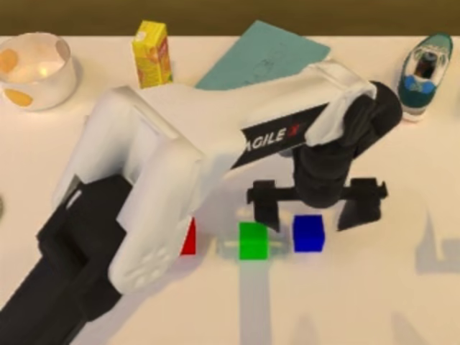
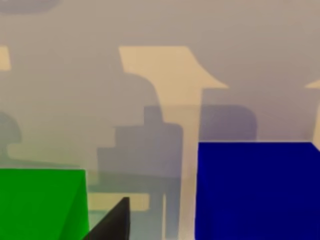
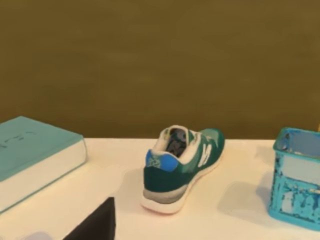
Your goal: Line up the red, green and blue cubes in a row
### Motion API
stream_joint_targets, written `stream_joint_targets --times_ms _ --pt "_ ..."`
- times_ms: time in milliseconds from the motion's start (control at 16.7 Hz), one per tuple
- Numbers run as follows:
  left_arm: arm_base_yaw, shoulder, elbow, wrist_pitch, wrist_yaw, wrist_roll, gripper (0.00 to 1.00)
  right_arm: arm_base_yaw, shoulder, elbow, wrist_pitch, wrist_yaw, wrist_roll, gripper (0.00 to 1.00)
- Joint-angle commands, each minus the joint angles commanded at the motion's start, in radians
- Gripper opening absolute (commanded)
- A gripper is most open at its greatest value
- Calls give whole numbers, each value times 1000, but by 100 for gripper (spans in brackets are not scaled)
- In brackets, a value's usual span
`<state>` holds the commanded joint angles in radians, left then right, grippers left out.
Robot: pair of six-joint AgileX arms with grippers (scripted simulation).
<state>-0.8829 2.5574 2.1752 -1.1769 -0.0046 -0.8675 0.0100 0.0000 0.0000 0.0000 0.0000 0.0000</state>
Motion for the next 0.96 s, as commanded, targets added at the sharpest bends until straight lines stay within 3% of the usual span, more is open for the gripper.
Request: stream_joint_targets --times_ms 420,960 --pt "2 2 17 -17 0 0 100 0 0 0 0 0 0 100" --pt "19 -9 260 -269 0 -3 100 0 0 0 0 0 0 100"
